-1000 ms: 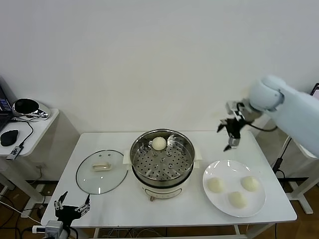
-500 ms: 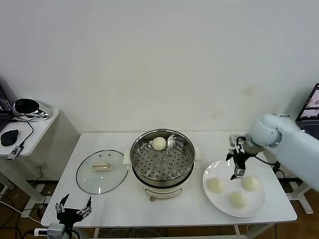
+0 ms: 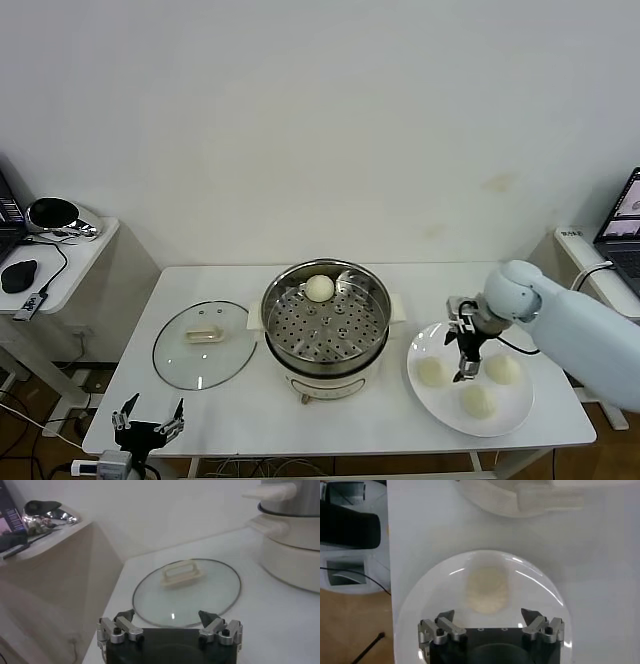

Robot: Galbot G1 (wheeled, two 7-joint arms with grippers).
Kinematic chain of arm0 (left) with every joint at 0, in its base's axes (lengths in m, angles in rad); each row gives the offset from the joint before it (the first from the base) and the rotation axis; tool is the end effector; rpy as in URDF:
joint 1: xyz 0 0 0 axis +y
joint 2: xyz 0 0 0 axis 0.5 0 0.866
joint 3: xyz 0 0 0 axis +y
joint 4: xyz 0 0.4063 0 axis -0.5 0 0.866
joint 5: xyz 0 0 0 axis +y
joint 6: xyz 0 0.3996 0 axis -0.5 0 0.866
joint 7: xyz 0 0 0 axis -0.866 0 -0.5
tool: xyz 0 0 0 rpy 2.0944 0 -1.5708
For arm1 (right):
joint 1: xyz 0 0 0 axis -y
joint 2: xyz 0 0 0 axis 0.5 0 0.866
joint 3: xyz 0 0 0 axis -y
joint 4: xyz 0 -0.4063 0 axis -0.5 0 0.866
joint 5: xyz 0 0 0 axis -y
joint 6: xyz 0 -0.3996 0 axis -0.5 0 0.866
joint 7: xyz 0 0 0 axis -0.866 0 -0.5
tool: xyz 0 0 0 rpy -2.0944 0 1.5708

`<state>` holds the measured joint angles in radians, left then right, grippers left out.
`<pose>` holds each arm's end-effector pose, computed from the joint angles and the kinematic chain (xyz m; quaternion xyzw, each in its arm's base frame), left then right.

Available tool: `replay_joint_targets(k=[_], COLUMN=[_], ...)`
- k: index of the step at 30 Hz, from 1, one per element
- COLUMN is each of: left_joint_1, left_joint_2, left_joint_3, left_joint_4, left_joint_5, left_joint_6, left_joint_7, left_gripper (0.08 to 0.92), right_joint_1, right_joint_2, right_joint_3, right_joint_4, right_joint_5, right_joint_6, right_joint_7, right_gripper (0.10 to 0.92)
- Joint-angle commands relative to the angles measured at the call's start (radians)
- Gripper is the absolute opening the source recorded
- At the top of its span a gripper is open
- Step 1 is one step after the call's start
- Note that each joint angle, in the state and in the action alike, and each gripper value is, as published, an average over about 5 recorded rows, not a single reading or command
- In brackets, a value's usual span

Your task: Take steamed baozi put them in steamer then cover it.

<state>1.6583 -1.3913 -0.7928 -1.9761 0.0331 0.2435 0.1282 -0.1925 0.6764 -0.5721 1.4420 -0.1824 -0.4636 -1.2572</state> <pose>0.1595 0.1405 -0.3893 0.0290 -0.9661 -0.1353 0.2181 0.5424 -0.1363 -0.2317 0.5071 -0.5533 0.4770 0.4573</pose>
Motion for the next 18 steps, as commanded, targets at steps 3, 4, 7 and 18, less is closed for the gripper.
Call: replay_joint_targets(k=[3,4,7,18], left_joint_1=[0.000,0.000,-0.001,-0.015], left_joint_2=[0.000,0.000,0.001,-0.002], left_joint_3=[0.001,0.002,0.004,0.006], left_joint_4=[0.002,0.003,0.009,0.024], left_joint_5=[0.004,0.004,0.006,0.008], left_joint_6=[0.001,0.001,0.001,0.002], left_joint_7=[0.001,0.001,0.001,0.003], left_gripper=[0.823,0.823,0.823,0.823], right_joint_1=[-0.064,-0.066,-0.072,-0.058], right_joint_2=[0.057,0.063,0.079,0.105], right_joint_3=[0.042,0.044,0.049,0.030], right_joint_4=[-0.048,-0.056,-0.081,-0.114], right_joint_5=[-0.052,-0.055,-0.060,-0.075], right_joint_6=[0.032,0.036,0.048,0.079], right_joint_7=[0.021,0.025,0.039,0.038], right_gripper=[0.823,0.823,0.823,0.823])
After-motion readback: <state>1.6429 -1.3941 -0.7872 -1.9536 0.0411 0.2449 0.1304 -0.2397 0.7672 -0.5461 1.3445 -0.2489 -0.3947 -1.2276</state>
